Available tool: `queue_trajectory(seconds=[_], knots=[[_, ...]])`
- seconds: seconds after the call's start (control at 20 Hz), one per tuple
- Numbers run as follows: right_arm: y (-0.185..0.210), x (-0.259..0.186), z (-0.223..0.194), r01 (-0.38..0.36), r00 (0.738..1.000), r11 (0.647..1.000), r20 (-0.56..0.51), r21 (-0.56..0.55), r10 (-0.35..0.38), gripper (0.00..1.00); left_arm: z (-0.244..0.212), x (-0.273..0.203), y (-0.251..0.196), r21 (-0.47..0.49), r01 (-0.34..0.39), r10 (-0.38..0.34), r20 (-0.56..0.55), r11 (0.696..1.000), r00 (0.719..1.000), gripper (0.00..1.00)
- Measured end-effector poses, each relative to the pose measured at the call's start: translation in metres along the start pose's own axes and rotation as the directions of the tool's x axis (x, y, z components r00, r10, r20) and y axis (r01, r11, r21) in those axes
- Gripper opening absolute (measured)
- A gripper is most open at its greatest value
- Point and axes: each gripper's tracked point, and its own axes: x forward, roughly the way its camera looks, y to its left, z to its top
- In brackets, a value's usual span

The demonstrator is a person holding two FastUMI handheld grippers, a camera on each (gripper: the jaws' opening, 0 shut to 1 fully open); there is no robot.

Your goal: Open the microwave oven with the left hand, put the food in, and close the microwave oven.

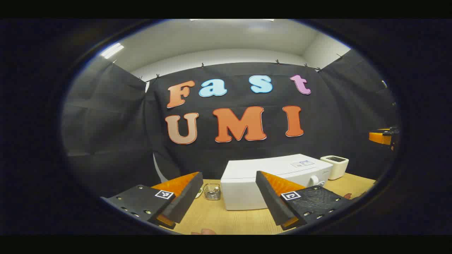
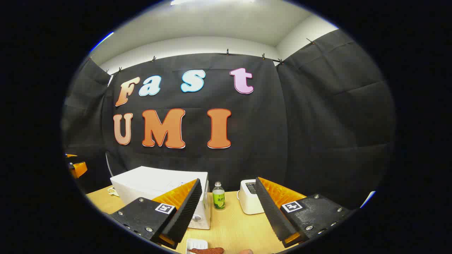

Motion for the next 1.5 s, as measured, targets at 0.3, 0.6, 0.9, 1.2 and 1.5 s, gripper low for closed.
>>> queue_trajectory(seconds=[0.3,0.6,0.9,1.2,1.5], knots=[[0.006,-0.004,0.002,-0.012,1.000,0.999,-0.009,-0.038,0.011,0.99,0.010,-0.008,0.025,-0.016,-0.026,0.027,0.017,1.000,1.000,0.96],[0.007,-0.007,-0.002,-0.023,1.000,0.997,-0.014,-0.070,0.022,0.95,0.015,-0.011,0.018,-0.011,-0.023,0.023,0.022,1.000,0.999,0.96],[-0.002,-0.006,-0.007,-0.021,1.000,0.999,-0.021,-0.027,0.020,0.95,0.010,-0.007,-0.006,-0.006,0.029,-0.029,0.015,1.000,0.999,0.93],[-0.016,-0.008,-0.015,0.003,1.000,0.999,-0.027,-0.032,-0.004,0.95,-0.016,-0.004,-0.078,-0.053,0.132,-0.132,0.000,0.990,0.991,0.93],[-0.032,-0.008,-0.029,0.027,0.999,1.000,-0.039,-0.001,-0.027,0.95,-0.069,0.013,-0.163,-0.095,0.215,-0.219,-0.027,0.972,0.975,0.96]])
